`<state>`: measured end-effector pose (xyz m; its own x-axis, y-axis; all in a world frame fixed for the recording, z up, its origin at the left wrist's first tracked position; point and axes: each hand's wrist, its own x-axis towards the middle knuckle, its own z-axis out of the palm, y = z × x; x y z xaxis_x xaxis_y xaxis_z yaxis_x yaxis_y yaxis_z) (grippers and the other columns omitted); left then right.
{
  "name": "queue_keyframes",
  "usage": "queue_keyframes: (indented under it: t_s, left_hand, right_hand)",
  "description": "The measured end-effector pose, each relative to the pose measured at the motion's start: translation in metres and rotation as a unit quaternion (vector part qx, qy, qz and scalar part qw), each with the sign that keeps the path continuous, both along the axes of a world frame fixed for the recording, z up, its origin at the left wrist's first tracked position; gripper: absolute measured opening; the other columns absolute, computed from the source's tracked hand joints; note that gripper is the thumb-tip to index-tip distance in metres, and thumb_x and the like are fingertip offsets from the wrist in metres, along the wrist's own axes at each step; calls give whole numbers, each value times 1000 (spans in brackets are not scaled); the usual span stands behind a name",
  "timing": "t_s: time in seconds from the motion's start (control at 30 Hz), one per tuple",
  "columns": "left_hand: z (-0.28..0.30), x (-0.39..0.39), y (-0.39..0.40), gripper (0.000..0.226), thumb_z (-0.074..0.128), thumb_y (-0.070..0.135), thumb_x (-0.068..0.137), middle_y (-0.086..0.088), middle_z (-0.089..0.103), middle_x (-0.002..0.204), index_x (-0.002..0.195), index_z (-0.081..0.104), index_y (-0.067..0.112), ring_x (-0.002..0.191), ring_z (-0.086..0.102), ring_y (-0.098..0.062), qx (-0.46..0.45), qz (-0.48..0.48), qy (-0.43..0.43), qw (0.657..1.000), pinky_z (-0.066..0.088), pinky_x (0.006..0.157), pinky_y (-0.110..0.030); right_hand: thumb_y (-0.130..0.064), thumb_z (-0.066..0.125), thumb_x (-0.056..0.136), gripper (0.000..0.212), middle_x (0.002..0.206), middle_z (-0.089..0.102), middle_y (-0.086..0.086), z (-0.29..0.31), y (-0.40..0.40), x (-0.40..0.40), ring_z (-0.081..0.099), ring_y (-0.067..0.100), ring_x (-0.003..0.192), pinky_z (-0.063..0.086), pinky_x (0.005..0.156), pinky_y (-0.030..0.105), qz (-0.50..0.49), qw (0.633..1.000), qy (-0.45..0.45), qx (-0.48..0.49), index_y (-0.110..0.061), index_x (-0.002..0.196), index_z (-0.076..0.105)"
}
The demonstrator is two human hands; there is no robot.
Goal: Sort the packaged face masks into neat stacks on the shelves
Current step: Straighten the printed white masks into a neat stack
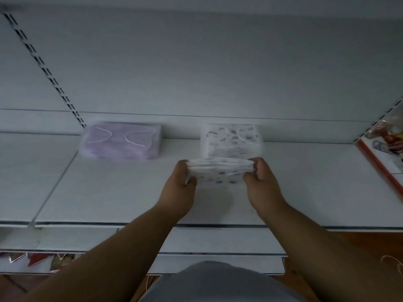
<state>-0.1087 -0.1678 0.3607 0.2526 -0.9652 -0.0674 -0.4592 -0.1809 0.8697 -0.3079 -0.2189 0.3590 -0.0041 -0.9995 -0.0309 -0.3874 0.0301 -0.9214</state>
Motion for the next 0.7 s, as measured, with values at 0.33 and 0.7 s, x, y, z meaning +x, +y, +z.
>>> queue_keyframes:
  t_s: [0.33,0.7]
  left_hand:
    - [20,-2,-42,13,62,20,95,6,61,78,100,53,28,69,59,-8,-45,52,-57,996,45,57,-16]
    - [33,-12,-125,18,57,29,97,0,67,105,101,70,19,96,64,-22,8,66,-163,984,48,78,-27]
  right_hand:
    - [-22,64,89,5,82,68,3,24,-33,-21,64,21,72,51,64,33,-84,993,75,-40,-17,89,62]
    - [-31,67,88,13,95,73,4,42,-132,-21,67,25,92,53,80,32,-106,977,185,-6,-18,90,67]
